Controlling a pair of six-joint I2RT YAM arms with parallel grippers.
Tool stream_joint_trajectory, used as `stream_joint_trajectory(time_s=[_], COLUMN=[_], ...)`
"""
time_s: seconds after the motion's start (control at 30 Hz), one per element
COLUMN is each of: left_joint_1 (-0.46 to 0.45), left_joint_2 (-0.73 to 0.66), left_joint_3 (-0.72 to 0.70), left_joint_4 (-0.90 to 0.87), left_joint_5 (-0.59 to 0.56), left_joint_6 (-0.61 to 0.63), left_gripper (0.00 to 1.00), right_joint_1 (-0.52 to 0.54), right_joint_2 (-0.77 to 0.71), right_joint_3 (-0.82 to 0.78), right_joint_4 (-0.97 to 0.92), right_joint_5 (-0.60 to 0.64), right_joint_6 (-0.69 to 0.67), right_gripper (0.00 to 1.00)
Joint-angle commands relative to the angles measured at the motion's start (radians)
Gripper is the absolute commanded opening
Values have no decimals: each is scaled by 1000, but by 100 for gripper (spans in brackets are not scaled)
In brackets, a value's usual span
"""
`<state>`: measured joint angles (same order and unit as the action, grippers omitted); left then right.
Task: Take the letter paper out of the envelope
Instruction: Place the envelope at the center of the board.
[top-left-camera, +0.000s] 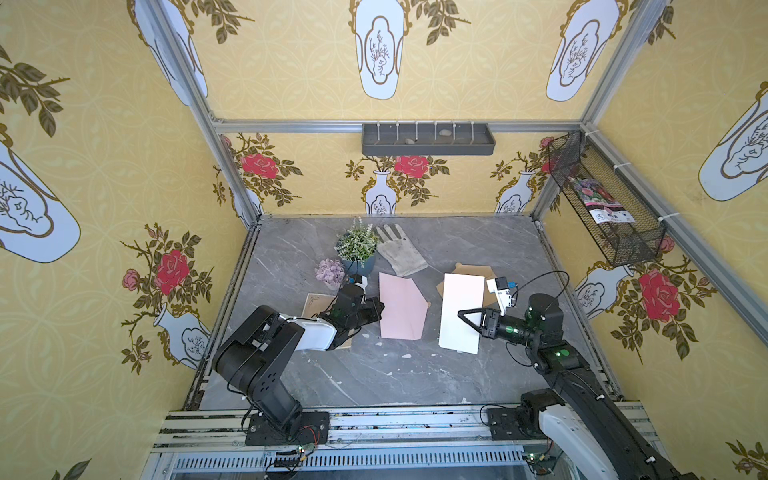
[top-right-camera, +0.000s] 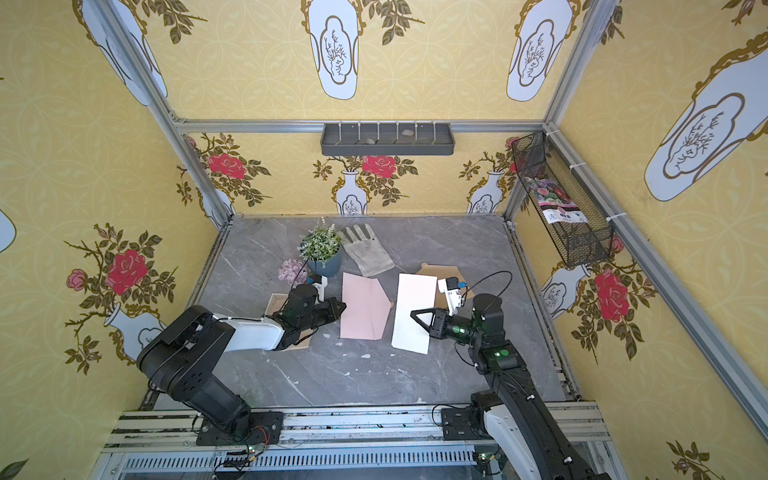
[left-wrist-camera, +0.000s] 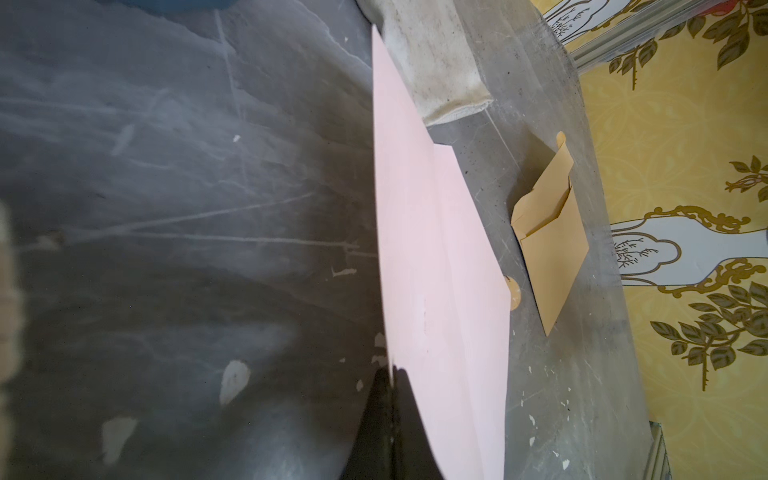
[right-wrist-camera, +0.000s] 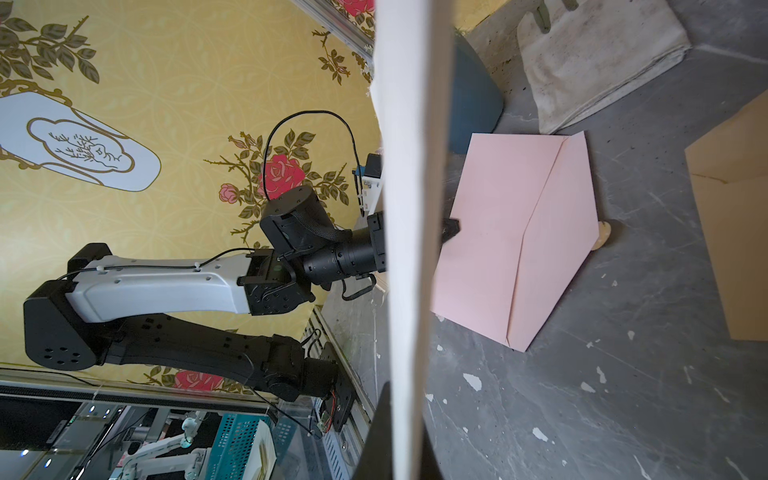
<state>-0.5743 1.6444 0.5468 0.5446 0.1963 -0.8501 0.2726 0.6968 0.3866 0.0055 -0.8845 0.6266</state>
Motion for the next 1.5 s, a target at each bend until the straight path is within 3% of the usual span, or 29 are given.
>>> stream_joint_trajectory(time_s=[0.0, 0.33, 0.53, 0.67, 0.8, 0.9, 1.03, 1.2, 1.47], left_joint_1=[24, 48, 48, 48, 48, 48, 37, -81, -210], left_joint_2=[7, 5, -9, -63, -155, -231, -337, -450, -379], left_joint_3=[6, 44, 24, 1, -15, -21, -32, -17, 4], left_joint_4=[12, -64, -64, -96, -166, -222, -239, -238, -109], left_joint_5=[-3, -3, 9, -22, -67, -77, 12, 34, 23], left_joint_6=[12, 63, 60, 58, 76, 93, 100, 127, 111], left_gripper=[0, 0, 42, 54, 60, 61, 59, 59, 56], right_joint_1=[0, 1, 0, 0, 1, 1, 0, 0, 0], right_joint_2=[0, -32, -37, -41, -29, -17, -21, 4, 7], right_joint_3=[8, -2, 1, 0, 7, 16, 9, 0, 12], right_joint_4=[5, -4, -22, -37, -47, -44, 17, 118, 180], right_joint_5=[2, 0, -1, 1, 5, -3, -54, -133, -157], right_joint_6=[-11, 15, 8, -6, -17, -16, 12, 39, 81], right_gripper=[0, 0, 0, 0, 0, 0, 0, 0, 0])
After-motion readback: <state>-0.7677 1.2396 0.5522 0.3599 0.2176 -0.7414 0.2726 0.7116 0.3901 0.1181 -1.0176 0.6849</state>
